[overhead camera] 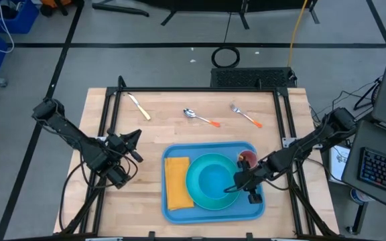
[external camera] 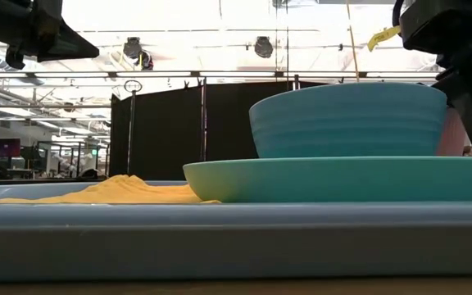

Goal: Set up tray
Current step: Adjust the blue plate on the blue serving tray

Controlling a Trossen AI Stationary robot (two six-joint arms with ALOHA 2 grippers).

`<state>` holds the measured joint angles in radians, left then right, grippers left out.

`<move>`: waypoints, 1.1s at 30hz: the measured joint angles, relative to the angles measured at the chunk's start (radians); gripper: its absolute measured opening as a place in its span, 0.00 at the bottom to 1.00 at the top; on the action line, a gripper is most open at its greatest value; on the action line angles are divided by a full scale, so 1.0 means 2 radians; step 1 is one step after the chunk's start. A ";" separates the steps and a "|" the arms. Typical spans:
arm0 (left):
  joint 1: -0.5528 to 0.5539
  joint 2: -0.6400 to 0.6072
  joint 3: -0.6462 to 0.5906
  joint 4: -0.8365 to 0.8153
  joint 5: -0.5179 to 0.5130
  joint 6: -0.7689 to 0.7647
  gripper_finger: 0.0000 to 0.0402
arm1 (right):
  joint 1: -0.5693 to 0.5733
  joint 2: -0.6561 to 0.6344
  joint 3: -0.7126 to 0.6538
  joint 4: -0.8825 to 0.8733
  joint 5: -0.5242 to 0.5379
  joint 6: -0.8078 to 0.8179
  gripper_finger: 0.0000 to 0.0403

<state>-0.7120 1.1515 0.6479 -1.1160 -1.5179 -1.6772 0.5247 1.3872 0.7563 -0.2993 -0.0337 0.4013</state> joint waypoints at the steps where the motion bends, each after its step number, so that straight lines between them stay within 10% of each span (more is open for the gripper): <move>1: 0.000 0.000 0.000 0.000 0.000 0.000 0.08 | 0.000 0.000 0.000 0.000 -0.002 0.001 0.00; 33: 0.000 0.000 0.000 0.010 0.003 0.001 0.08 | 0.055 -0.045 0.053 -0.007 0.086 0.025 0.00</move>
<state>-0.7120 1.1519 0.6483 -1.0969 -1.5109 -1.6761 0.6339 1.2964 0.8629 -0.3141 0.1375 0.4515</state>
